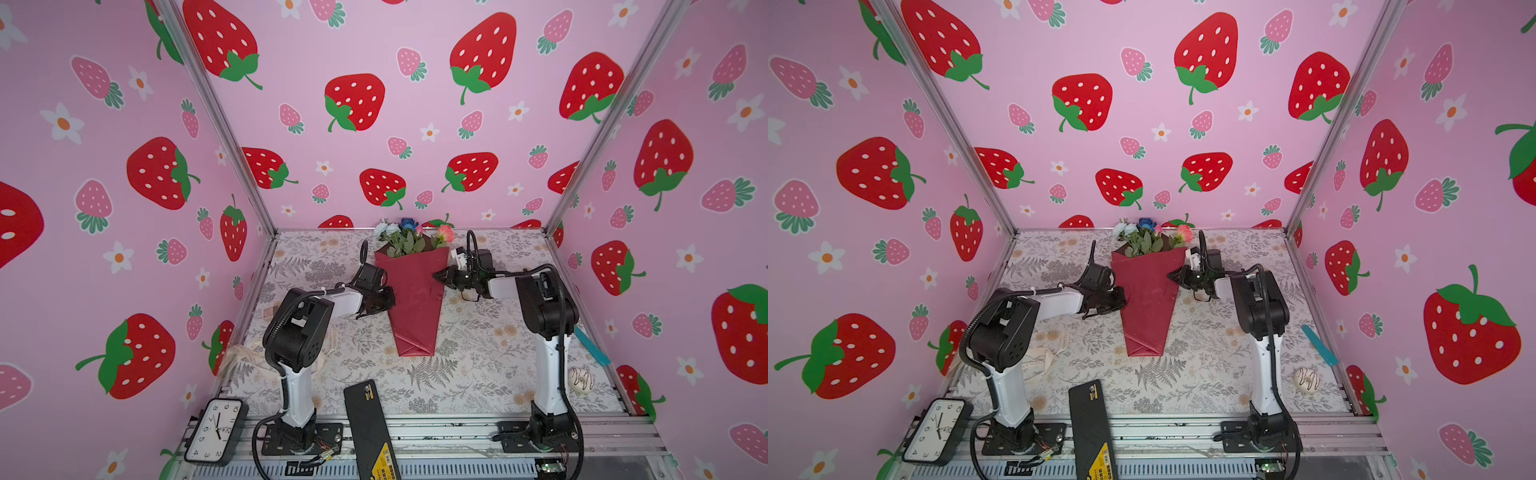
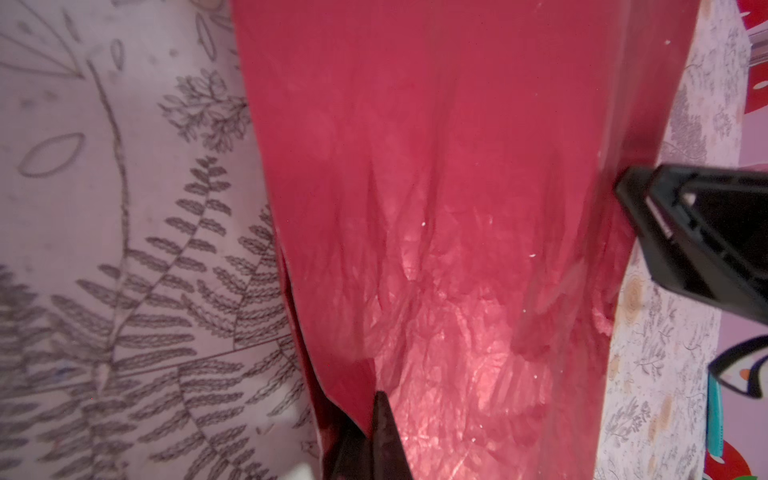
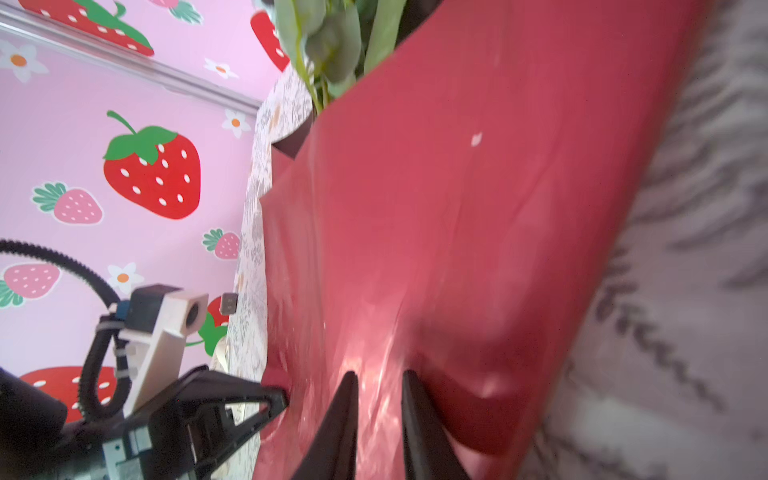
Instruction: Tie the bouquet of fake flowers
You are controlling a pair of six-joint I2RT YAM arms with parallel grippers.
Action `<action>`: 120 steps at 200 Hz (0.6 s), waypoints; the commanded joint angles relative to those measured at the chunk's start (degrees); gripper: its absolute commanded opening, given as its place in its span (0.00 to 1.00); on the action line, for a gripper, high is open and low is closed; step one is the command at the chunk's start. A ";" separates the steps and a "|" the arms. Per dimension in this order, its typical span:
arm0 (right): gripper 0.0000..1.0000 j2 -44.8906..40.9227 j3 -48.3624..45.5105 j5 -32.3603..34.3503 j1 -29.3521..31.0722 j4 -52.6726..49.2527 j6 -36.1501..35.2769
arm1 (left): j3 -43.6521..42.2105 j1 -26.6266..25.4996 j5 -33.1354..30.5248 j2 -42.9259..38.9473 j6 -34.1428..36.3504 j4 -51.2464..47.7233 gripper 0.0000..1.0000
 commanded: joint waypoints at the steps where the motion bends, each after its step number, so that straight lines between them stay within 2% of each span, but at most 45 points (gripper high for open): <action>1: 0.22 3.64 6.01 1.79 -1.55 -1.99 0.41 | -1.63 0.54 -1.30 0.55 0.14 -2.29 0.00; 80: 0.23 15.78 28.86 4.95 -5.54 -12.90 0.81 | -2.27 0.57 -0.46 -0.75 -0.03 -1.90 0.00; 120: 0.24 17.47 34.65 4.91 -5.55 -17.89 -0.90 | -2.09 0.59 -0.19 -1.22 -0.90 -1.24 0.00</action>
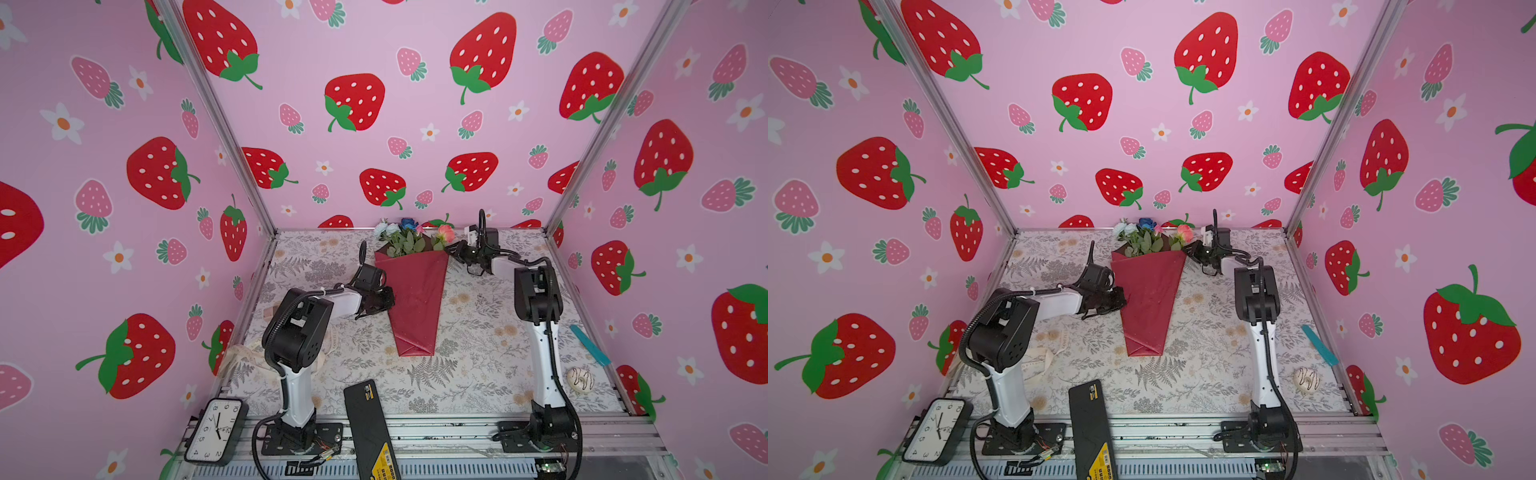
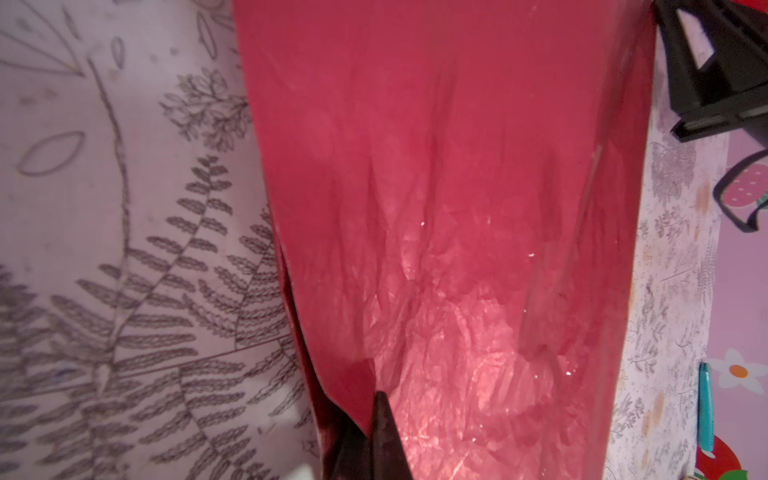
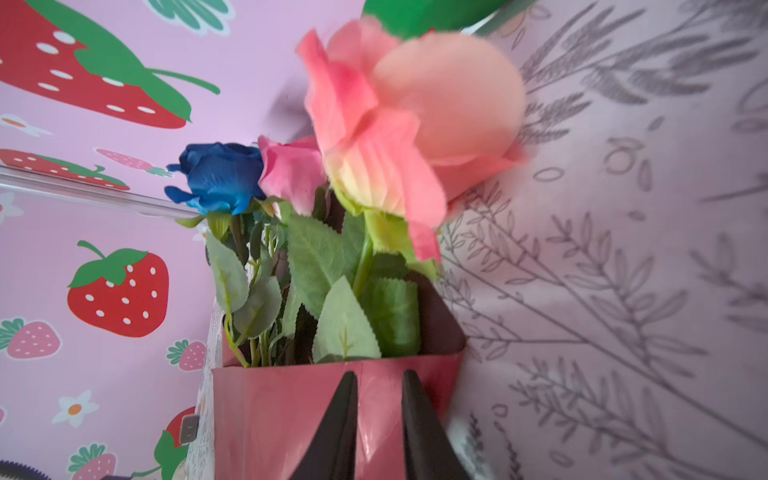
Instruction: Tie the bouquet of fake flowers
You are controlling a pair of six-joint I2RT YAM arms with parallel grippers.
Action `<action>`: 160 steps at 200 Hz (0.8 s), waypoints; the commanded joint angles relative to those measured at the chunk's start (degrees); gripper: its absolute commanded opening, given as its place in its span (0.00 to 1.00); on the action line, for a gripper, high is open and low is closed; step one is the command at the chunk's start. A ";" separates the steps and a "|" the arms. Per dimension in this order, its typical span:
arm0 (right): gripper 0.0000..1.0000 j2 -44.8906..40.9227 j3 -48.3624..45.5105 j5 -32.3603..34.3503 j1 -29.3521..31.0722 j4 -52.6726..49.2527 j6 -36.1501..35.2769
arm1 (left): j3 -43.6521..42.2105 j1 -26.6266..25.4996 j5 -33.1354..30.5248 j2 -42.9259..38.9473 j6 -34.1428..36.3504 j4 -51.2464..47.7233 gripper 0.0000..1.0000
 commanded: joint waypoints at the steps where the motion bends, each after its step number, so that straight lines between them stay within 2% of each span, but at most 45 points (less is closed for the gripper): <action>1: 0.24 0.67 3.32 0.72 -0.03 -5.09 -1.33 | -1.30 0.33 -0.98 -1.03 -0.77 -2.34 0.00; 17: 0.25 0.63 6.17 1.37 -0.11 -8.81 -3.41 | -1.20 0.33 -0.68 -1.54 -0.95 -2.21 0.05; 21: 0.25 0.61 7.03 1.30 -0.12 -9.59 -4.00 | -1.22 0.34 -0.58 -1.67 -1.03 -2.15 0.10; 42: 0.27 -1.01 8.59 1.69 -0.11 -13.03 -6.63 | -1.47 0.33 -0.16 -3.04 -1.60 -1.68 0.21; 59: 0.34 -4.44 6.77 3.90 -0.03 -15.12 -9.27 | -1.72 0.27 0.11 -4.65 -2.13 -1.53 0.32; 88: 0.50 -12.49 -1.73 7.59 0.14 -15.69 -12.08 | -2.38 0.31 0.42 -8.18 -3.11 -1.73 0.43; 104: 0.51 -16.58 -7.49 9.66 0.25 -15.78 -12.88 | -2.93 0.31 0.01 -10.33 -3.79 -2.34 0.50; 107: 0.55 -17.58 -8.70 9.87 0.23 -15.77 -13.05 | -3.07 0.29 -0.12 -10.72 -3.91 -2.56 0.51; 114: 0.57 -19.52 -11.47 10.42 0.30 -15.49 -13.19 | -3.51 0.32 -0.55 -11.88 -4.27 -2.84 0.54; 160: 0.58 -29.81 -28.49 13.28 1.45 -12.56 -12.70 | -3.39 0.29 -6.95 -15.85 -4.49 -9.42 0.78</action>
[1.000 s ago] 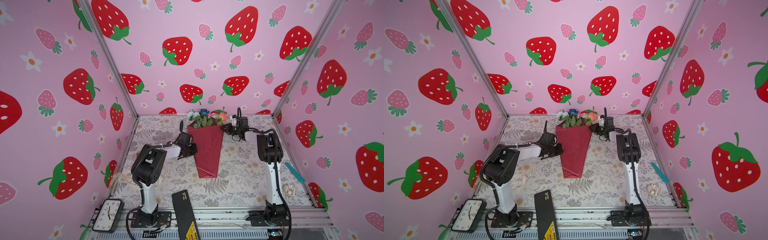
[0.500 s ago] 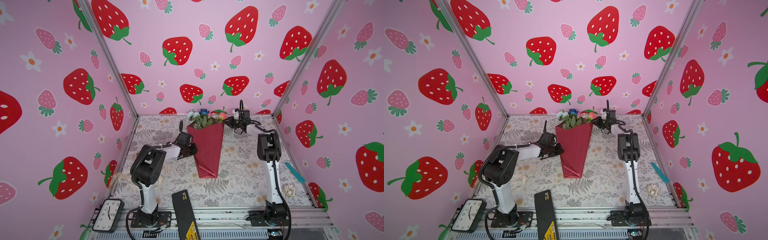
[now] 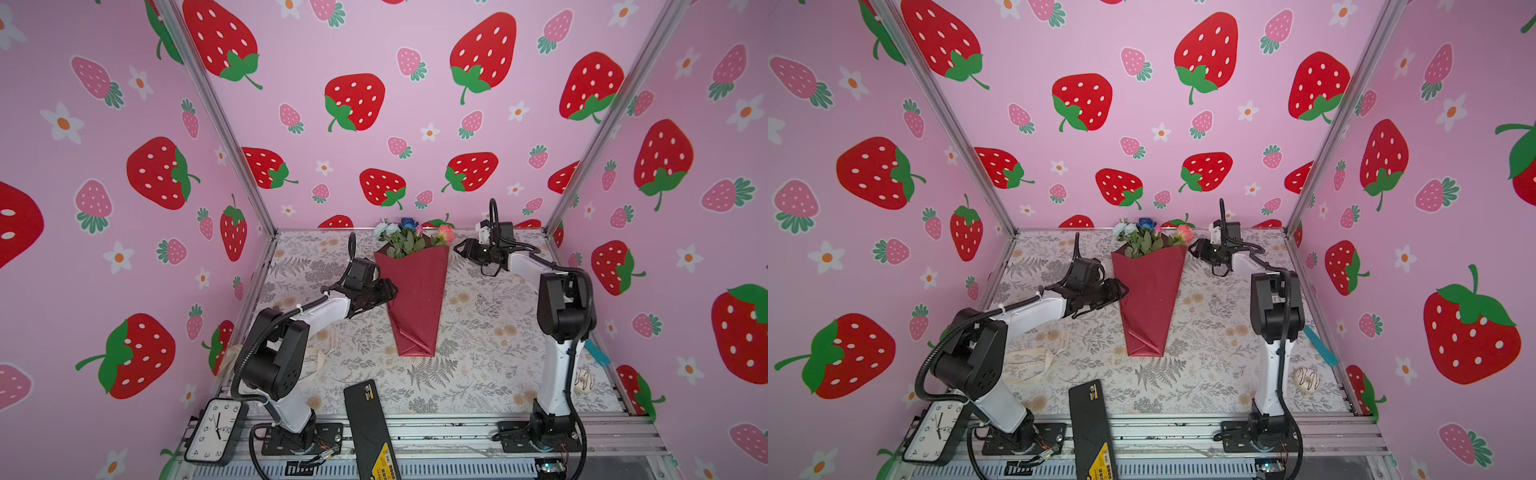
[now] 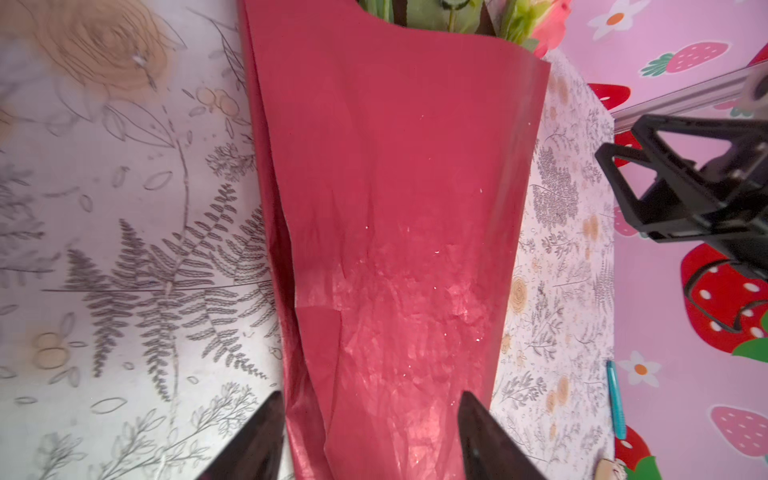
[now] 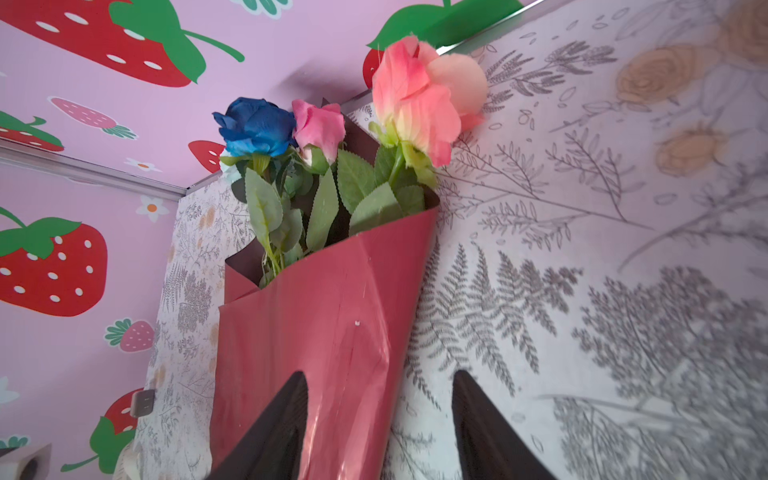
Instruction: Tie the bouquet of fake flowers
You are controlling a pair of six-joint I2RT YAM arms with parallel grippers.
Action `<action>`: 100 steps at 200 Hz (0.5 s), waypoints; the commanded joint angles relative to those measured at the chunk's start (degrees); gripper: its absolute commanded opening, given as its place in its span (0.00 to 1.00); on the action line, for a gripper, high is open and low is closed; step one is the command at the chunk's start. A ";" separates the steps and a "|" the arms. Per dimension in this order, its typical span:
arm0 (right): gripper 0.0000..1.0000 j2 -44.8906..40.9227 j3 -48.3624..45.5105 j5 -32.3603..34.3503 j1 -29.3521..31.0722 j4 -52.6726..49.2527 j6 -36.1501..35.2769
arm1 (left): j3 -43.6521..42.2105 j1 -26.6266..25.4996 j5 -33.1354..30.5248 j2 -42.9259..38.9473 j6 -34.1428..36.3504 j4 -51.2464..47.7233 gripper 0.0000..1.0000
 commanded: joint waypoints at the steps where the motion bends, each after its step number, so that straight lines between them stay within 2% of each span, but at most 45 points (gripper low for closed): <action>1: 0.58 -3.55 -6.72 2.71 0.93 1.12 -0.73 | 0.30 0.28 -4.68 -0.76 -0.11 -5.36 0.78; 9: 0.58 -4.64 -8.93 2.79 1.32 1.90 -0.35 | 1.15 0.29 -6.94 -0.22 0.48 -6.52 0.81; 36: 0.58 -6.76 -13.62 3.09 2.75 3.61 0.84 | 4.89 0.39 -8.14 3.55 3.02 -8.00 0.87; 86: 0.58 -4.30 -15.27 2.14 6.64 6.99 2.95 | 11.62 2.34 -5.34 12.07 4.13 -6.79 0.81; 100: 0.58 -2.93 -14.86 1.10 7.47 8.77 4.17 | 13.03 3.06 -2.50 13.85 3.82 -6.21 0.80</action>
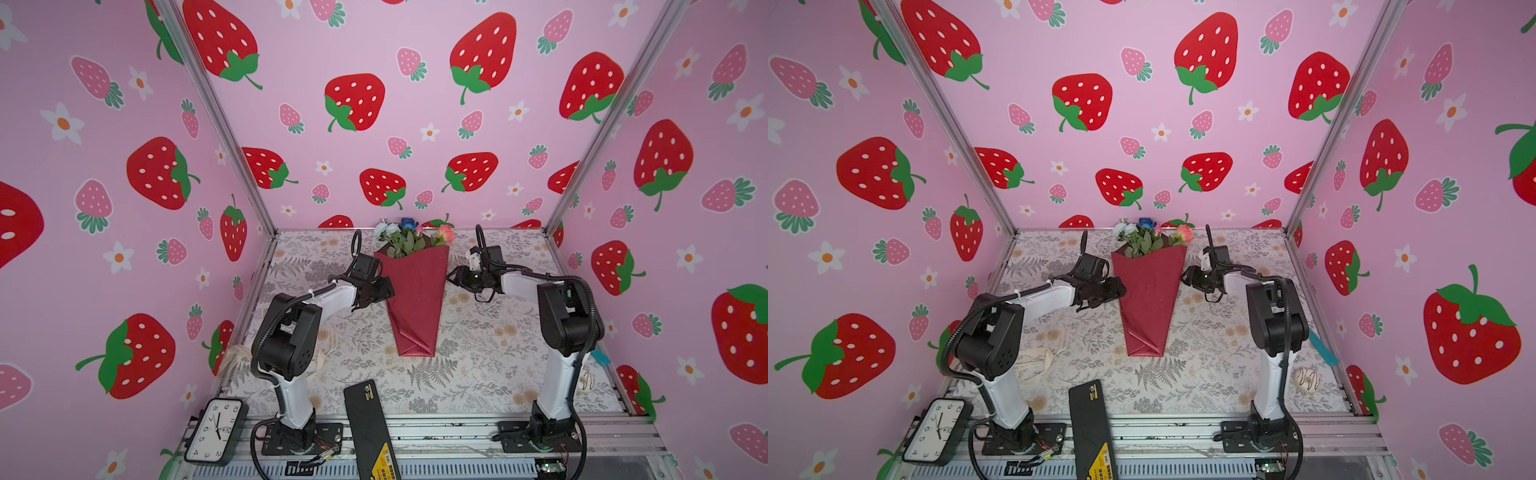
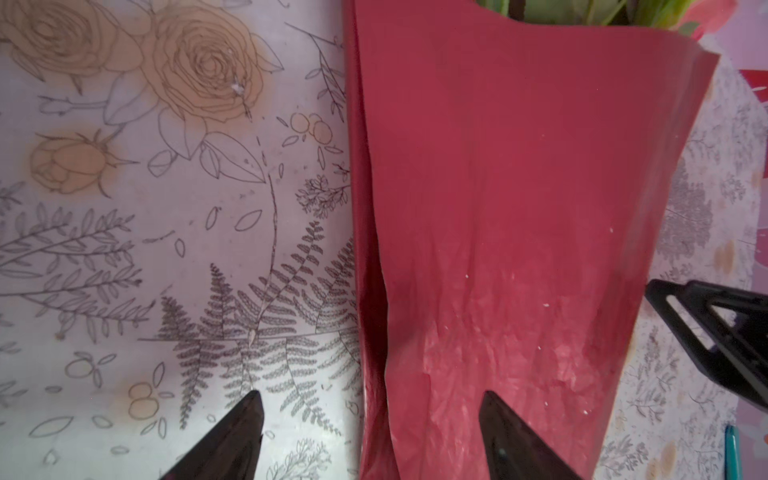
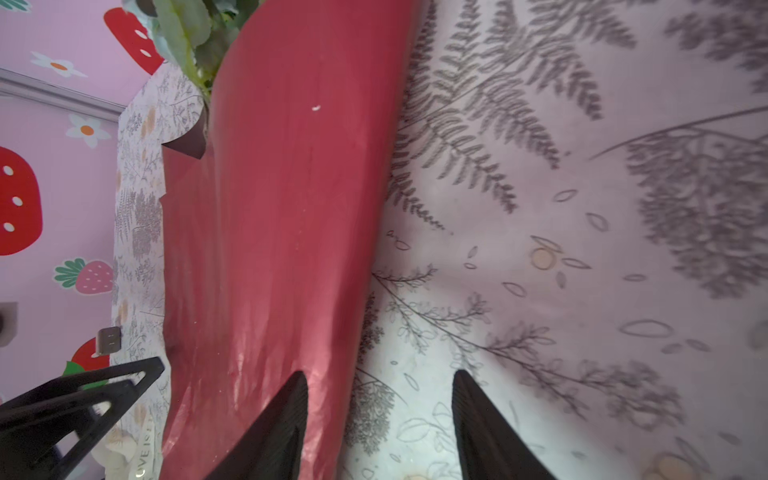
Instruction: Tie the bouquet of fake flowers
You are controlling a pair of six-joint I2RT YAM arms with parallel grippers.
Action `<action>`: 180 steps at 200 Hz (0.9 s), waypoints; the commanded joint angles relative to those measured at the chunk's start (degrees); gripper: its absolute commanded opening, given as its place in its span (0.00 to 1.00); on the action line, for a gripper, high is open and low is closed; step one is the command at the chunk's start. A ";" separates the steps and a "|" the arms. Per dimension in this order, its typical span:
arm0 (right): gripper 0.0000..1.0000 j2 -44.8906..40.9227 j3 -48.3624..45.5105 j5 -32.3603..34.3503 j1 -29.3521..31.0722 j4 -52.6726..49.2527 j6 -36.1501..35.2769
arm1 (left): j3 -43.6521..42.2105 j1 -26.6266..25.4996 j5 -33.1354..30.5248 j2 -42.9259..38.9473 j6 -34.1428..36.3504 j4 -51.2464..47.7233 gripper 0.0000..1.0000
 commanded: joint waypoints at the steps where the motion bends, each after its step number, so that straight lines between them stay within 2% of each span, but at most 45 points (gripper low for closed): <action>1: 0.58 1.92 0.37 -1.14 1.38 4.35 2.18 | 3.75 1.25 2.42 2.30 0.30 0.53 0.79; 70: 0.57 11.48 8.49 -2.88 5.41 6.53 6.31 | 9.38 3.00 10.93 10.89 -3.14 6.13 0.59; 82: 0.56 12.79 9.95 -2.77 5.63 6.63 6.85 | 10.47 3.12 11.15 12.04 -3.37 6.04 0.51; 104: 0.52 15.19 13.01 -2.27 5.65 5.95 7.49 | 12.37 3.65 11.37 13.70 -3.40 5.87 0.28; 119: 0.37 16.56 14.67 -1.92 5.56 5.29 7.47 | 13.47 4.06 11.51 14.54 -3.21 5.42 0.13; 131: 0.25 16.99 15.11 -1.47 5.32 5.07 7.41 | 14.07 4.23 11.57 14.95 -2.94 4.93 0.07; 137: 0.21 16.99 15.03 -1.28 5.15 5.05 7.26 | 14.15 4.26 11.81 15.06 -2.71 4.80 0.00; 180: 0.00 13.45 10.71 1.38 1.87 4.87 5.76 | 13.43 3.49 13.54 15.25 -2.20 5.69 0.00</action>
